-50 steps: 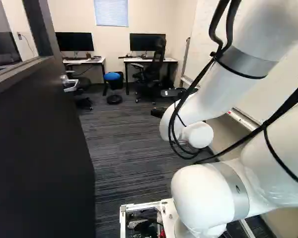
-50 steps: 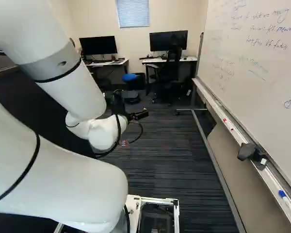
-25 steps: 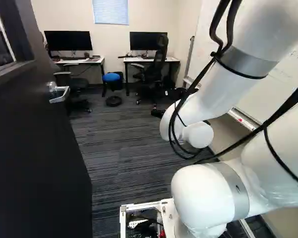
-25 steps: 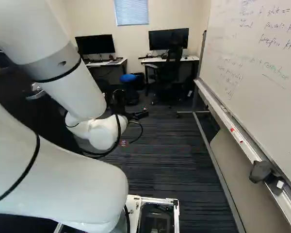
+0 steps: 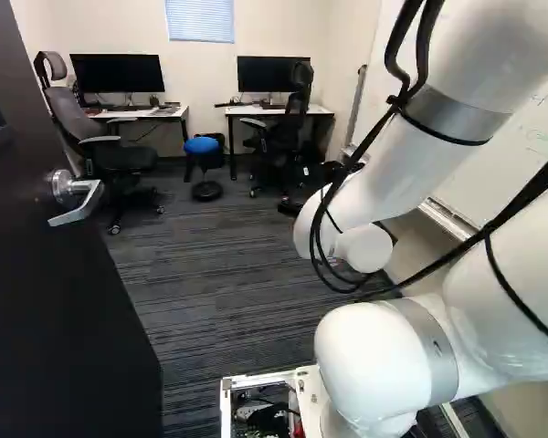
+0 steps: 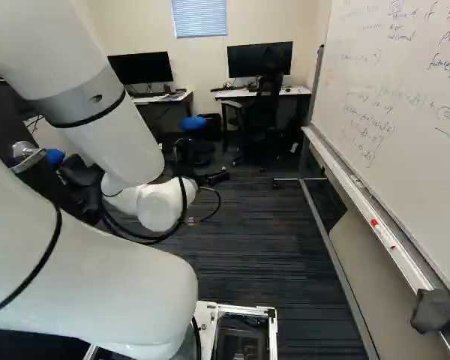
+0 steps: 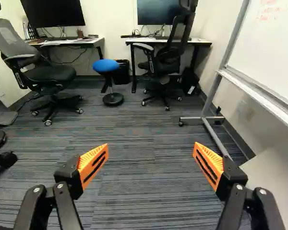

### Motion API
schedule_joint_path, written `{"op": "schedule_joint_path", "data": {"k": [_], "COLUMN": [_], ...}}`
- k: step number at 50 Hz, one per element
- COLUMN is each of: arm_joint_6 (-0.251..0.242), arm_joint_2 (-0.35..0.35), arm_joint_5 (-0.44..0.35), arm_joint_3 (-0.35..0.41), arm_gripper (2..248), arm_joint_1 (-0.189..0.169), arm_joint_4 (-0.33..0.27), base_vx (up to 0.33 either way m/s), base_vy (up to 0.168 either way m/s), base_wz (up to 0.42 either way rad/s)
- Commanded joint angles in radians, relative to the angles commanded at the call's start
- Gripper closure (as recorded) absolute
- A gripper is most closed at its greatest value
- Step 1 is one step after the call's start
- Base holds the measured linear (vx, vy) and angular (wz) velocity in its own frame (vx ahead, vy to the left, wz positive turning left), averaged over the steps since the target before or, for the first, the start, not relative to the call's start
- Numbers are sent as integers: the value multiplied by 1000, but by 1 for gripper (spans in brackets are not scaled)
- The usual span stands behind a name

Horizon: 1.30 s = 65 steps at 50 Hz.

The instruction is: Open the door and move inside

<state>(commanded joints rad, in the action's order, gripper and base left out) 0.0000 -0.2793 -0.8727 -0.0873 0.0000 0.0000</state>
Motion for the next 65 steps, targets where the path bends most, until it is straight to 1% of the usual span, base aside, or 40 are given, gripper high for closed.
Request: {"op": "schedule_joint_path", "data": {"k": [65], "arm_joint_6": [0], "arm_joint_2": [0], "arm_joint_5": [0], "arm_joint_3": [0], "arm_gripper": [3], "arm_joint_1": [0], "arm_joint_4": [0], "base_vx": [243], "base_vy": [6], "base_wz": [-1]}}
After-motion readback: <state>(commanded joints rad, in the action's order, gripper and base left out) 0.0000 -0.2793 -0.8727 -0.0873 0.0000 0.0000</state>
